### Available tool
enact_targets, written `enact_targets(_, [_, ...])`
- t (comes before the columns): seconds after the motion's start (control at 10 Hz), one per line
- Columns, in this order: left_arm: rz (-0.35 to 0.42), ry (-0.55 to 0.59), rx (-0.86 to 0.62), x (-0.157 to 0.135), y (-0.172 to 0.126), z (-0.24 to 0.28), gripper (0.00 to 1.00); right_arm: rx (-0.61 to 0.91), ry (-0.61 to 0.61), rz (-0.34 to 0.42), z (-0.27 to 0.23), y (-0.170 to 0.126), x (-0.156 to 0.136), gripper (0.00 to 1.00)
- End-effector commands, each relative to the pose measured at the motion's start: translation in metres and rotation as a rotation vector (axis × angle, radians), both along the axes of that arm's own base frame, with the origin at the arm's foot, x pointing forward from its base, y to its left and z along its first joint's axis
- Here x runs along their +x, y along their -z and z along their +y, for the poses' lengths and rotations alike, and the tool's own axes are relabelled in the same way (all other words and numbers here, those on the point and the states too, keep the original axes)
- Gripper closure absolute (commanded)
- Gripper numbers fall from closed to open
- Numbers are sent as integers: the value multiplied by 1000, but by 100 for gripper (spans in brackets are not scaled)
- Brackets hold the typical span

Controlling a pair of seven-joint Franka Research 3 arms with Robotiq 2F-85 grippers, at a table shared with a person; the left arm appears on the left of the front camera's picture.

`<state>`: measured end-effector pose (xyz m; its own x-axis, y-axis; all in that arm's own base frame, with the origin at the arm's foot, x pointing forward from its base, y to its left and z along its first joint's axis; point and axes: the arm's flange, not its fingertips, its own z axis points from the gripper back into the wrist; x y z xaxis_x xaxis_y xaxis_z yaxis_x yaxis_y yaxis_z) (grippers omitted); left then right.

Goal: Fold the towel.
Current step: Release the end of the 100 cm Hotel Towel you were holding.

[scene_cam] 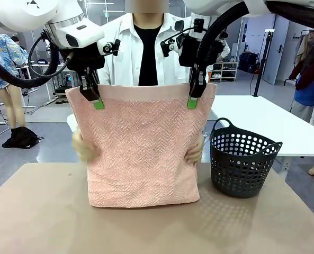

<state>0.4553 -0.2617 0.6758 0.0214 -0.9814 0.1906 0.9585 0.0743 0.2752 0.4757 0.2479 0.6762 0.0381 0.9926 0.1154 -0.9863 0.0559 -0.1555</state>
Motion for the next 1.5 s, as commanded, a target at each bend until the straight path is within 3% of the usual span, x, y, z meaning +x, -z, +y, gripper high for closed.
enact_targets(0.0, [-10,2,5,1,-3,1,100,-6,-14,-2,-2,-2,-1,100])
enact_targets(1.4, [-10,2,5,1,-3,1,100,-6,-14,-2,-2,-2,-1,100])
